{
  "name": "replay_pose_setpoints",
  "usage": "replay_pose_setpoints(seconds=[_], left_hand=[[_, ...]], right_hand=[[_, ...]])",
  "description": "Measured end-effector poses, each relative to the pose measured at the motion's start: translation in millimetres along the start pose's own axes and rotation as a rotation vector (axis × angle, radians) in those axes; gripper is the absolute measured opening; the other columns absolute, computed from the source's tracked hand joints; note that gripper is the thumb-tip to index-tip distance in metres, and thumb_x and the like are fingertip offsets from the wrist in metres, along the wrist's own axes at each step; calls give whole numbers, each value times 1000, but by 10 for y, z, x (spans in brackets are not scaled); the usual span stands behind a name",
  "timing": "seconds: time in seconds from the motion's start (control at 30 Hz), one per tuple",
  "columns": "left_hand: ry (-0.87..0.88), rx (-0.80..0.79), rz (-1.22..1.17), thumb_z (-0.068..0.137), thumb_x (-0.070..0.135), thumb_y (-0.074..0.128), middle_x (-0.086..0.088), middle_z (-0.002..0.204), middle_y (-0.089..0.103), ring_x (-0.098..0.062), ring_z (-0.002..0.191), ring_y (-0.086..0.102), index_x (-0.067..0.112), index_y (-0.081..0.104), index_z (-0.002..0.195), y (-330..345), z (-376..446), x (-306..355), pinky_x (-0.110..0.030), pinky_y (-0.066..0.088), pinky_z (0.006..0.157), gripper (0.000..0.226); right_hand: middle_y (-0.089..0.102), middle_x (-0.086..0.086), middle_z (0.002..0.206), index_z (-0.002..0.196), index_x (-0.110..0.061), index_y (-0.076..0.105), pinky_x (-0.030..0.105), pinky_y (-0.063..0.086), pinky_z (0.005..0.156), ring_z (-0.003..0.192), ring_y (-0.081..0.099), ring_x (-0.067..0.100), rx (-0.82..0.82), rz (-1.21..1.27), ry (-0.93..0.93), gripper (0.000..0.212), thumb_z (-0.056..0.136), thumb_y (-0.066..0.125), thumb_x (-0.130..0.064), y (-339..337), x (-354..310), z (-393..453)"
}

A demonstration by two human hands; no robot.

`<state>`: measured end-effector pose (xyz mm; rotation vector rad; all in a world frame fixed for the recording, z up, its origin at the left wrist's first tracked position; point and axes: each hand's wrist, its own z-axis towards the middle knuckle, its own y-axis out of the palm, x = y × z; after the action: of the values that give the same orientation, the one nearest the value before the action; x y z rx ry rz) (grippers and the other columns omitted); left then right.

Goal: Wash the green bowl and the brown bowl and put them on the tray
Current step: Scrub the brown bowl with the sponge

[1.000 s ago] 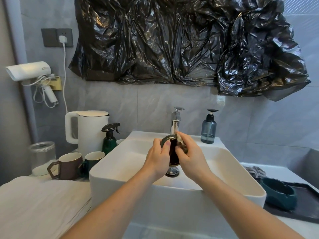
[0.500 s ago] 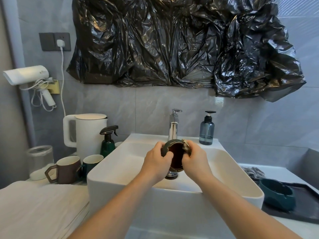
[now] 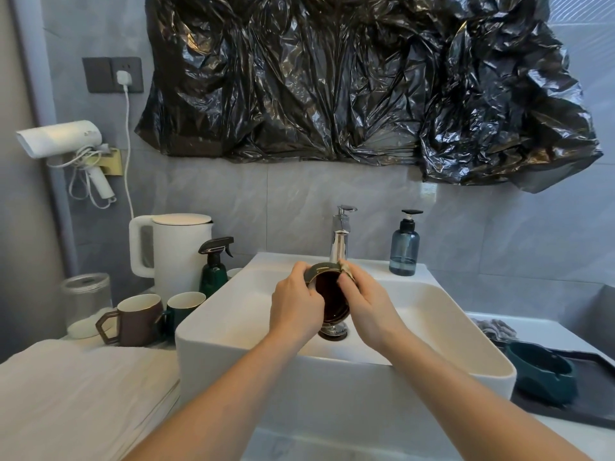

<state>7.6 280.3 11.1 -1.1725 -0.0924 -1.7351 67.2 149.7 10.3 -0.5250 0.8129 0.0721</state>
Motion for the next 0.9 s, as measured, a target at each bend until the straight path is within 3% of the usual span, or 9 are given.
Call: replay_pose_setpoints(seconds=[0.1,0.17,0.23,0.33,0.43,0.53,0.63,0.77,0.9], left_hand=[[3,-32,8,106,15,51,1,98,68,-29,93,63,26,60,108,12,-13,-1,-46,59,82,15],[10,-59,16,105,14,50,-2,103,70,-31,95,64,27,60,109,20,-13,-1,-46,59,83,16],[20,-64,22,103,12,50,-4,104,71,-33,96,63,26,60,108,17,-11,3,-47,58,83,17],[21,-36,7,103,14,50,-5,97,70,-35,92,63,25,60,102,12,-2,5,-49,58,81,14],[-5,33,-41,104,14,51,-2,94,70,-33,91,64,26,61,102,-4,4,-2,-51,59,82,16],[-12,26,-49,105,14,50,1,93,69,-31,91,65,27,61,103,-9,11,-18,-51,60,82,16],[-12,-51,-81,106,19,49,1,92,69,-29,90,66,28,61,100,4,5,-7,-52,61,81,16],[-6,-135,-86,107,25,50,1,94,71,-28,92,66,27,63,102,26,-4,9,-52,60,86,14],[-22,-182,-23,95,33,50,3,92,71,-28,90,66,29,63,97,37,-1,-6,-47,60,82,14]], right_hand=[[67,-8,120,130,-29,65,37,48,103,114,61,9,60,-58,-39,32,108,41,-32,18,72,26],[62,-10,132,140,-24,61,28,46,107,122,57,4,61,-116,-102,37,106,49,-18,16,75,32],[61,-14,133,138,-25,63,22,46,105,122,56,1,71,-143,-152,40,103,53,-10,22,52,29],[68,-14,121,130,-29,65,23,49,95,110,62,4,138,-158,-124,33,103,53,-14,34,29,31],[71,-10,92,111,-31,65,34,54,77,85,64,13,118,-170,9,18,106,48,-27,30,17,21],[70,-7,84,103,-29,63,40,56,75,80,65,17,94,-167,71,16,106,47,-29,3,18,1],[70,-10,99,113,-29,65,25,53,80,91,64,10,111,-150,7,21,104,49,-19,-9,41,18],[65,-10,121,131,-25,65,1,37,89,106,58,2,144,-200,-86,37,100,53,-7,-11,55,45],[65,-9,121,126,-22,70,13,44,97,110,61,8,148,-230,-134,40,97,52,-1,-3,45,53]])
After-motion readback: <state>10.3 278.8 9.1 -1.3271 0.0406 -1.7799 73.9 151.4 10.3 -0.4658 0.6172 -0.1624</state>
